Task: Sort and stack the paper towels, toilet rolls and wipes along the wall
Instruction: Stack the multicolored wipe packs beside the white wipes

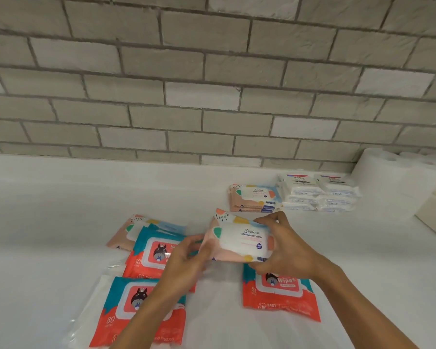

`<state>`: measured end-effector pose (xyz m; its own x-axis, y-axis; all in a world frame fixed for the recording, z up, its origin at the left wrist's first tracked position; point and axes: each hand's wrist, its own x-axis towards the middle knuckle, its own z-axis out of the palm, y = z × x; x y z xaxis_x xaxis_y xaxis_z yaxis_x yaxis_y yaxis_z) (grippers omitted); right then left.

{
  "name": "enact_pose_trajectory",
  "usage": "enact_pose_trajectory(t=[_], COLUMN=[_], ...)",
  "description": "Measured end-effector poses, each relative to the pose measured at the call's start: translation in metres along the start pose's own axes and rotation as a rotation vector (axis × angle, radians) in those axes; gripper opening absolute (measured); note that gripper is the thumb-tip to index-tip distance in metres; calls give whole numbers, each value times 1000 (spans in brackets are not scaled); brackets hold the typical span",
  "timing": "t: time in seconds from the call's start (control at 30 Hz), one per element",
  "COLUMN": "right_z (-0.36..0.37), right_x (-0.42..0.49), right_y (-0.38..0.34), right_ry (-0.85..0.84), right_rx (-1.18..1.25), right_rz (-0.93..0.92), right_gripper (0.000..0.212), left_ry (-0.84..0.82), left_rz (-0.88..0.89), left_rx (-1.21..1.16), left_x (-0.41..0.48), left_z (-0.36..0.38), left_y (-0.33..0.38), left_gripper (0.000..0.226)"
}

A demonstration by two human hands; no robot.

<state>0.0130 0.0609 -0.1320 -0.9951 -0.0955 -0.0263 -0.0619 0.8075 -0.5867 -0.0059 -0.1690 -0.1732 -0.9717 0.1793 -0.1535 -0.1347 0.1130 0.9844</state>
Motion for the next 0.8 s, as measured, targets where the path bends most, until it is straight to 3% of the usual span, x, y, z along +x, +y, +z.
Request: enact_pose_trajectory(t=[0.1,0.17,0.3,0.5,0.67,0.8], right_z=[10,20,39,54,56,77], right_x=[-5,-4,6,34,82,134], right_y=[-15,-24,-43,-70,-89,-88], right_ry=[-24,-44,-47,-184,-189,-110], right_rx=[64,70,90,84,313,328], right_rz=[-26,-61,-123,-169,-50,-2], right_gripper=[96,96,97,101,60,39], left_ry=[-99,-122,-47,127,200,267], left_rz=[-133,-187,-186,-141,-149,-175], left_rx=[-326,-394,-325,-242,-274,-308], left_x=[-1,-2,-3,-5,-10,-13], left_z=[-2,-7,-28,-65,-101,-129], left_y=[8,11,6,-1,-5,-9], left_gripper=[43,38,64,53,51,48])
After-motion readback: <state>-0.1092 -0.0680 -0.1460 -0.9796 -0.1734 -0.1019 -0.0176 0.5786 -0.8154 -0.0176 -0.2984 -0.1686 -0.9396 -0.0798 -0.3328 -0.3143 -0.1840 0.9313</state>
